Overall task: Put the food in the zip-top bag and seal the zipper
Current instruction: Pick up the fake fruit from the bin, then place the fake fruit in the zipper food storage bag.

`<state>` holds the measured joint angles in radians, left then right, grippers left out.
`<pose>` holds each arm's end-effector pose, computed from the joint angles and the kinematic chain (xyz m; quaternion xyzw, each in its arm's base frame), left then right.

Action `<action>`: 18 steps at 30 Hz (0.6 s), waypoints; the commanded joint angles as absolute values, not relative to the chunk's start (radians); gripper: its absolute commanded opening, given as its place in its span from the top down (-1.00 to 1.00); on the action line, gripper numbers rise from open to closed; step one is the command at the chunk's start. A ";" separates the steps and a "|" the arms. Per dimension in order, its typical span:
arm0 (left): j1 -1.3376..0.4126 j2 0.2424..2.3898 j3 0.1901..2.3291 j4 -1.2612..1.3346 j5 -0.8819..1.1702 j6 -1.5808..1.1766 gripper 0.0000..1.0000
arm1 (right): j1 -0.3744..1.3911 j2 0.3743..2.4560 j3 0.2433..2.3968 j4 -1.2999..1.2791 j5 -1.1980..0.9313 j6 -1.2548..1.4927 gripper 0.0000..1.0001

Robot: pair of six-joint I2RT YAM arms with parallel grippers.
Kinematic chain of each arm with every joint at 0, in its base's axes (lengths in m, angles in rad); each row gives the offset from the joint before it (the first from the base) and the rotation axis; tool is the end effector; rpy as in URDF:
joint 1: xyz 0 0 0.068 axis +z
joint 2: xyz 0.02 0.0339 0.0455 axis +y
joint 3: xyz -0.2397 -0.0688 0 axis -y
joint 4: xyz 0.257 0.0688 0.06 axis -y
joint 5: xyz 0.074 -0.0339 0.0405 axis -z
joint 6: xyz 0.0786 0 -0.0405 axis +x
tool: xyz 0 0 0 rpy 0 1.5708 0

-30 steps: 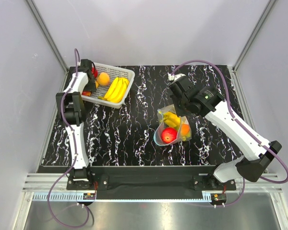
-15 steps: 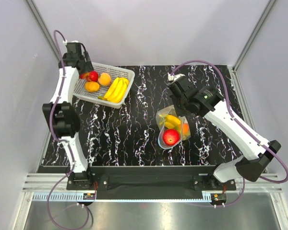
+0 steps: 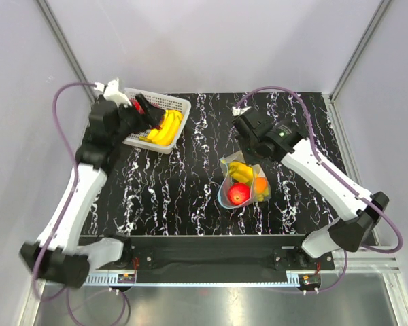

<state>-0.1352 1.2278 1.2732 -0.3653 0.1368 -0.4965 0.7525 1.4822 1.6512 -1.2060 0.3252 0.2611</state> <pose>0.3330 -0.0561 0.3631 -0.1060 0.8028 -0.2341 0.5380 0.2490 0.1987 0.3268 -0.1901 0.9337 -0.0102 0.3033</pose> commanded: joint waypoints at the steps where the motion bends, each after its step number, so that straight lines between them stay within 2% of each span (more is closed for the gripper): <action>1: -0.338 1.036 1.147 -0.140 0.125 -0.575 -0.25 | 0.749 1.499 1.698 -1.177 0.304 0.264 1.00; 7: -0.680 0.859 0.983 0.020 -0.078 -0.614 -0.25 | 0.749 1.523 1.707 -1.189 0.301 0.261 1.00; 13: -0.961 0.909 0.930 0.101 -0.276 -0.545 -0.23 | 0.749 1.514 1.706 -1.183 0.259 0.256 1.00; 18: -1.089 0.985 0.950 0.098 -0.353 -0.514 -0.22 | 0.747 1.514 1.721 -1.198 0.250 0.255 1.00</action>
